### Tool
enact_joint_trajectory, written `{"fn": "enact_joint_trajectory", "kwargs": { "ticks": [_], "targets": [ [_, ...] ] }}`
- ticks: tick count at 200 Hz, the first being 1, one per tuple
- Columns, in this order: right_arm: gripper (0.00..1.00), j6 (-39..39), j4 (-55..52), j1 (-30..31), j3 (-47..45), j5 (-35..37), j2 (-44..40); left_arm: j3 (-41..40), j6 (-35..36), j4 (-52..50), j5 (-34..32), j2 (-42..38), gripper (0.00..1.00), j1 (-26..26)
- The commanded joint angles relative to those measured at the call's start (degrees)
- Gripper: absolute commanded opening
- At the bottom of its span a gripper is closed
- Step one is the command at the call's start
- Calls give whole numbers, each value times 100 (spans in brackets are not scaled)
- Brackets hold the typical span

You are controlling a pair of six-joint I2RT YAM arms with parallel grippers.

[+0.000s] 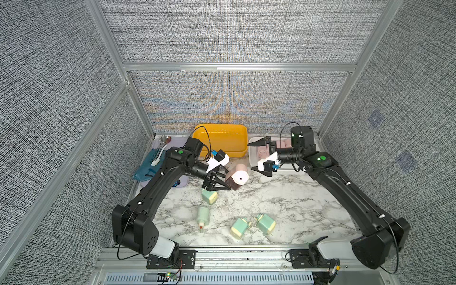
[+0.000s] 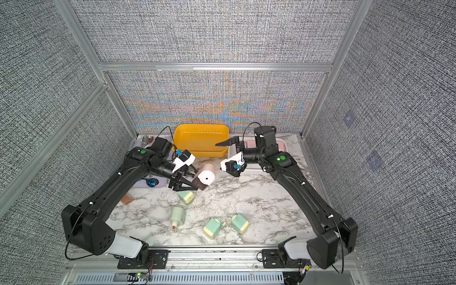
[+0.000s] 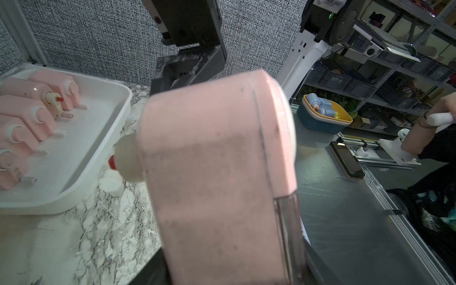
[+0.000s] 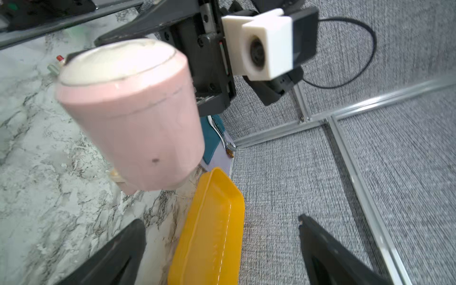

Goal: Place the pencil sharpeners by color into the storage box
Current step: Pick up the pencil sharpener from the center of the board.

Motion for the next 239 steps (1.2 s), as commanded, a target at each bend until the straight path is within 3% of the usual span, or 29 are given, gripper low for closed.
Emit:
{"fn": "enact_joint_trajectory", "kwargs": {
  "ticks": [1, 14, 32, 61, 95, 150, 181, 239],
  "targets": [
    [99, -1601, -1980, 164, 853, -111, 543, 19, -161, 54, 57, -33, 0, -52],
    [98, -2168, -2889, 253, 1263, -17, 842, 24, -183, 55, 13, -48, 0, -64],
    [98, -2419, -3256, 325, 1352, -82, 897, 3, -248, 75, -99, -67, 0, -83],
    [96, -2241, -3207, 742, 1325, 346, 816, -16, -264, 122, -83, -57, 0, -135],
    [92, -2062, -3111, 1030, 1364, 258, 899, -42, -346, 274, -80, -93, 0, -180],
    [82, -1982, -3391, 1063, 1689, 488, 1141, -164, -335, 303, -85, -213, 0, -189],
    [65, -2010, -3616, 1045, 1875, 458, 1166, -268, -485, 463, -181, -273, 0, -189],
    [67, -2306, -3955, 1007, 1896, 188, 1020, -279, -557, 564, -263, -224, 0, -189]
  ]
}}
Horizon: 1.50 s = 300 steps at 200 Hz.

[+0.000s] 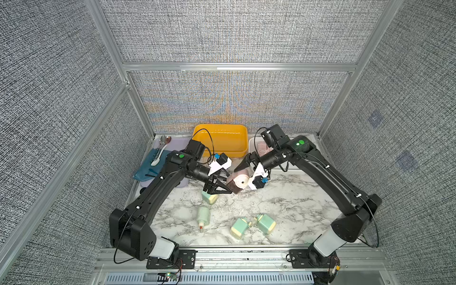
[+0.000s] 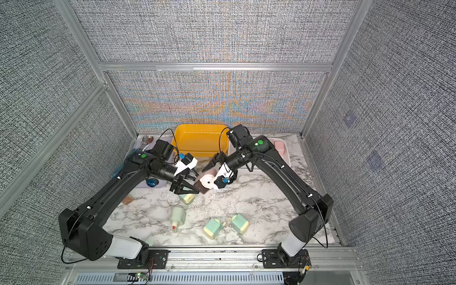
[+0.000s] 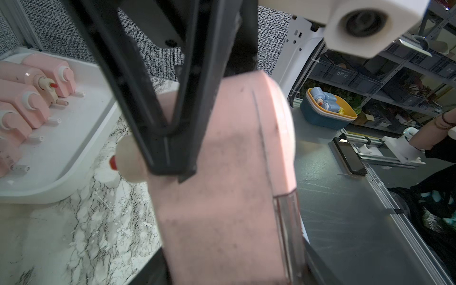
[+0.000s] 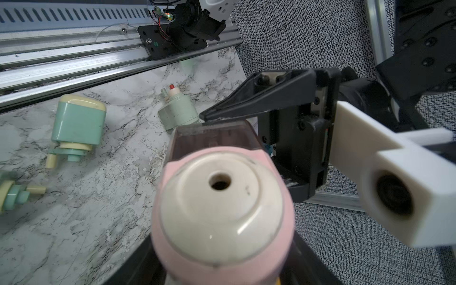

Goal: Place the pencil sharpeners by color into the storage box
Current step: Pick up the pencil sharpener from the center of the board, then place the pencil sharpener in the storage box.

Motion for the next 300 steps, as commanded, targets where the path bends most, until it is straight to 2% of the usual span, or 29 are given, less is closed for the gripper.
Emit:
{"fn": "enact_joint_trajectory", "kwargs": {
  "ticks": [1, 27, 47, 55, 60, 72, 86, 94, 97, 125, 145, 182, 210, 223, 246, 282, 300],
  "targets": [
    [67, -134, -402, 4, 34, -204, -32, 25, -45, 145, 24, 30, 0, 8],
    [62, -183, -525, 10, 55, -231, -3, 42, -57, 153, 34, 41, 0, 4],
    [48, -185, -627, 4, 137, -264, 87, 26, -137, 245, 5, 34, 0, -1],
    [40, -150, -636, 3, 169, -296, 114, -13, -306, 409, -84, 26, 5, -1],
    [36, -92, -613, 2, 183, -310, 124, -55, -508, 591, -180, 11, 14, -1],
    [27, 219, -411, -19, 216, -227, 135, -284, -1280, 1421, -592, -90, 53, -1],
    [12, 737, -194, -76, 270, 48, 173, -734, -2374, 2771, -1496, -331, 76, -9],
    [3, 988, -86, -176, 276, 179, 191, -964, -2685, 3316, -1963, -455, 95, -5],
    [0, 1071, -38, -224, 261, 215, 195, -1025, -2763, 3450, -2092, -494, 99, -3],
    [0, 2431, 1102, -880, -239, 785, 135, -1309, -3318, 4103, -3090, -788, 99, -1],
    [0, 3440, 1759, -1453, -490, 1375, 338, -1557, -3923, 4735, -4112, -888, 99, 2],
    [0, 4579, 1662, -2019, -95, 2713, 1352, -1794, -4895, 5214, -6179, -973, 99, -1],
    [0, 5067, 1259, -2126, 366, 4362, 2236, -1866, -5427, 5219, -7447, -1014, 99, -1],
    [0, 5261, 870, -2200, 826, 4709, 2681, -1777, -5536, 5015, -7702, -945, 99, 2],
    [0, 5339, 415, -2252, 1427, 4814, 3149, -1599, -5653, 4741, -7792, -770, 99, 6],
    [0, 4938, 760, -2230, 1013, 5245, 3105, -1525, -5690, 4620, -8024, -613, 99, -1],
    [0, 4695, 570, -2213, 923, 5436, 3185, -1465, -5648, 4539, -7943, -542, 99, 1]
  ]
}}
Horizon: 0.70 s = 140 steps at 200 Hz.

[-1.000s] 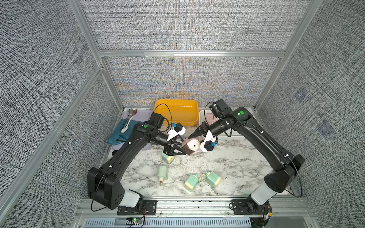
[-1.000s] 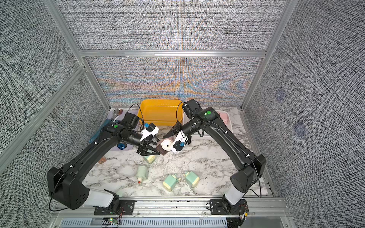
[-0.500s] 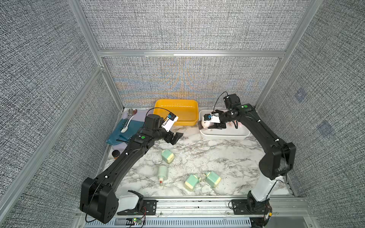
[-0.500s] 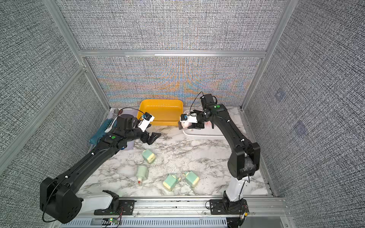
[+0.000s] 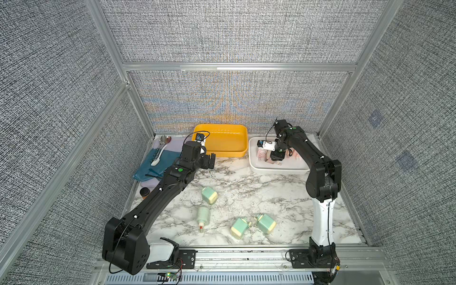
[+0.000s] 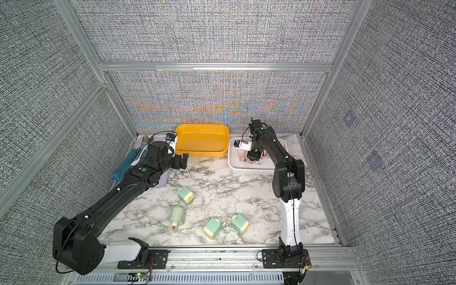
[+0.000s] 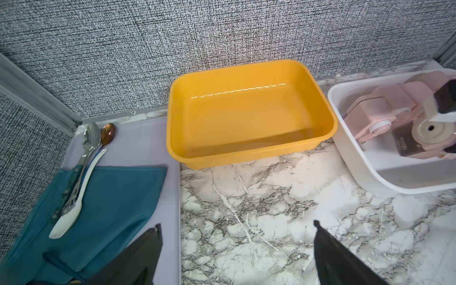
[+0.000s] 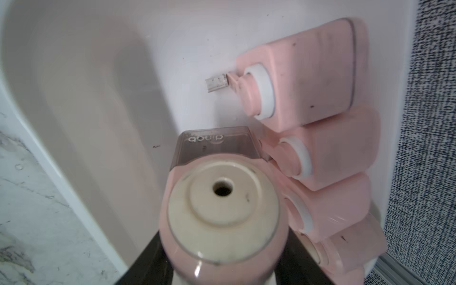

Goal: Place the pencil sharpeners by color into the storage box
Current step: Place the pencil sharpener in the storage box.

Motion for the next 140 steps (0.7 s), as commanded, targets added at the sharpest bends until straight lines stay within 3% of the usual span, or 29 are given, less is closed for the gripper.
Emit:
{"fn": "enact_joint_trajectory", "kwargs": {
  "ticks": [1, 45, 67, 92, 128, 140],
  "targets": [
    [0, -311, -223, 19, -74, 470, 59, 78, -60, -129, -157, 68, 99, 0],
    [0, -501, -220, 45, -200, 639, 123, 150, -35, -182, -8, 208, 99, -1],
    [25, -553, -70, 81, -415, 771, 133, 235, -36, -241, 43, 346, 99, -1],
    [29, -559, 50, 133, -421, 904, 214, 435, -35, -392, 140, 582, 99, -1],
    [53, -497, -84, 246, -207, 903, 234, 596, -53, -442, 272, 780, 99, -1],
    [55, -505, -87, 282, -168, 854, 166, 641, -53, -431, 318, 853, 99, 0]
  ]
}}
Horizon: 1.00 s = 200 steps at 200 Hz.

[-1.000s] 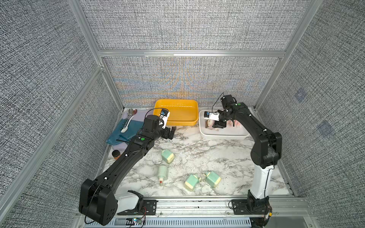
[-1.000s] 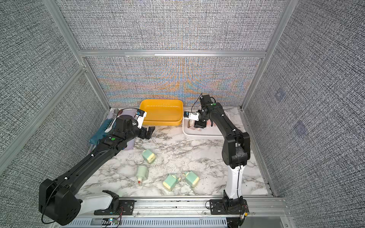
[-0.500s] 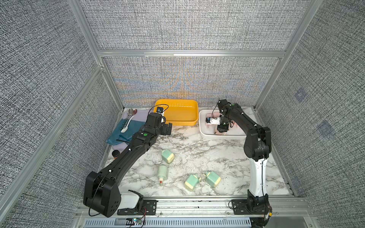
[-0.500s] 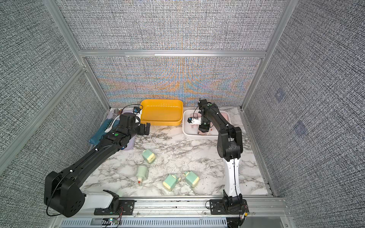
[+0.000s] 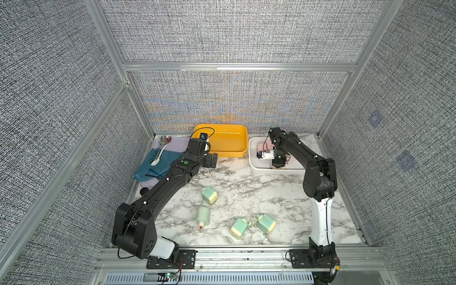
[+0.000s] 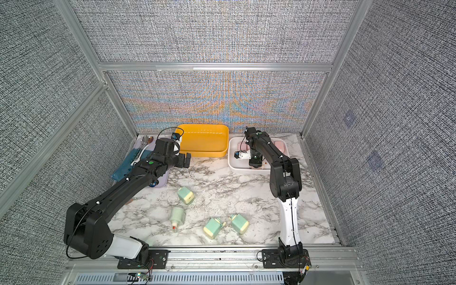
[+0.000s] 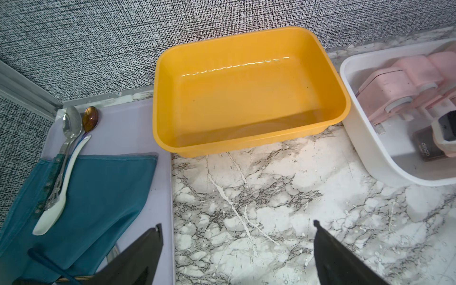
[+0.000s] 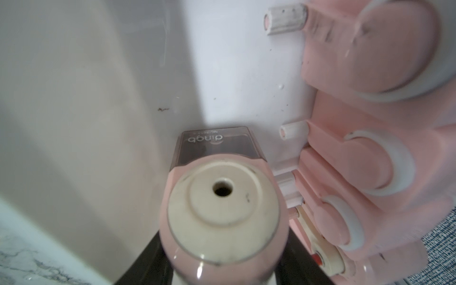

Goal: Place the pencil sharpeners by color into the storage box
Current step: Place the pencil sharpener in the storage box.

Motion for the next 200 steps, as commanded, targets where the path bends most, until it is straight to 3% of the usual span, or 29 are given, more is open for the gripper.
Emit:
{"fn": "enact_joint_trajectory", "kwargs": {
  "ticks": [1, 72, 129, 161, 200],
  "targets": [
    [55, 41, -8, 72, 78, -106, -56, 109, -25, -49, 165, 90, 99, 0],
    [60, -121, 24, 117, -3, -253, -268, 538, -88, -68, 529, 593, 99, -1],
    [61, -41, 15, 121, 209, -109, 132, 444, -86, -111, 466, 622, 99, -1],
    [69, 9, 38, 123, 260, -132, 187, 432, -73, -155, 413, 665, 99, 6],
    [71, -52, -52, 122, 249, -290, 24, 469, -73, -165, 430, 705, 99, -1]
  ]
}}
